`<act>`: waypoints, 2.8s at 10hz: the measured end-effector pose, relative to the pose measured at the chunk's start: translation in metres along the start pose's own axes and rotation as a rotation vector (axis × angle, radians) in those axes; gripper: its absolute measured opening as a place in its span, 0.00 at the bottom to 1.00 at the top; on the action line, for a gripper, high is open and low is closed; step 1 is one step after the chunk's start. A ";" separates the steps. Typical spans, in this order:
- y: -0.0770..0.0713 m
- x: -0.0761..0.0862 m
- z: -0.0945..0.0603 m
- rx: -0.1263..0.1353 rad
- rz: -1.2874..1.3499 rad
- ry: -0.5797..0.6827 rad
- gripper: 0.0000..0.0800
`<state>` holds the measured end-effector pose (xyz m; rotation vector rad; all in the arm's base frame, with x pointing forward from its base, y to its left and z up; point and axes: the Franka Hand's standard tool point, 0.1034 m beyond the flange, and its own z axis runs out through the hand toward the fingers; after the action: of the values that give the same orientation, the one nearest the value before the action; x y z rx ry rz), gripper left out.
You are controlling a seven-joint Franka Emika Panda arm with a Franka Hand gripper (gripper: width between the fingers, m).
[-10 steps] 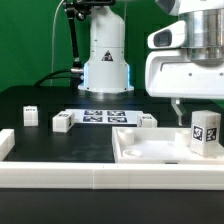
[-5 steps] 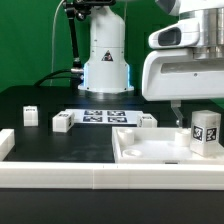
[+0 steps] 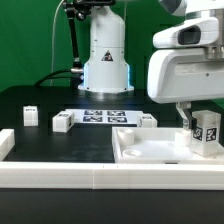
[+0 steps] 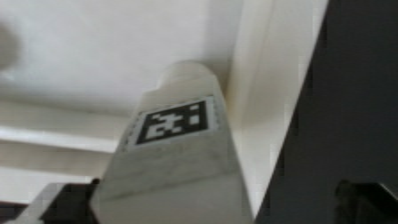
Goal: Assemble one leg
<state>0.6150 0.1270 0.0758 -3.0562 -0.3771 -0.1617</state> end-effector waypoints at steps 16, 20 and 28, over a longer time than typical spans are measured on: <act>0.010 -0.003 0.002 -0.022 0.757 0.006 0.37; 0.011 -0.006 0.002 -0.048 1.198 0.006 0.37; 0.008 -0.007 0.003 -0.036 1.301 0.002 0.77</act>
Offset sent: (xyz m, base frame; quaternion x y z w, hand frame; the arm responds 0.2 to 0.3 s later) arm 0.0000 0.0000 0.0000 0.0000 0.0000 0.0000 1.0000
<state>0.6102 0.1172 0.0720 -2.6460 1.5447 -0.0831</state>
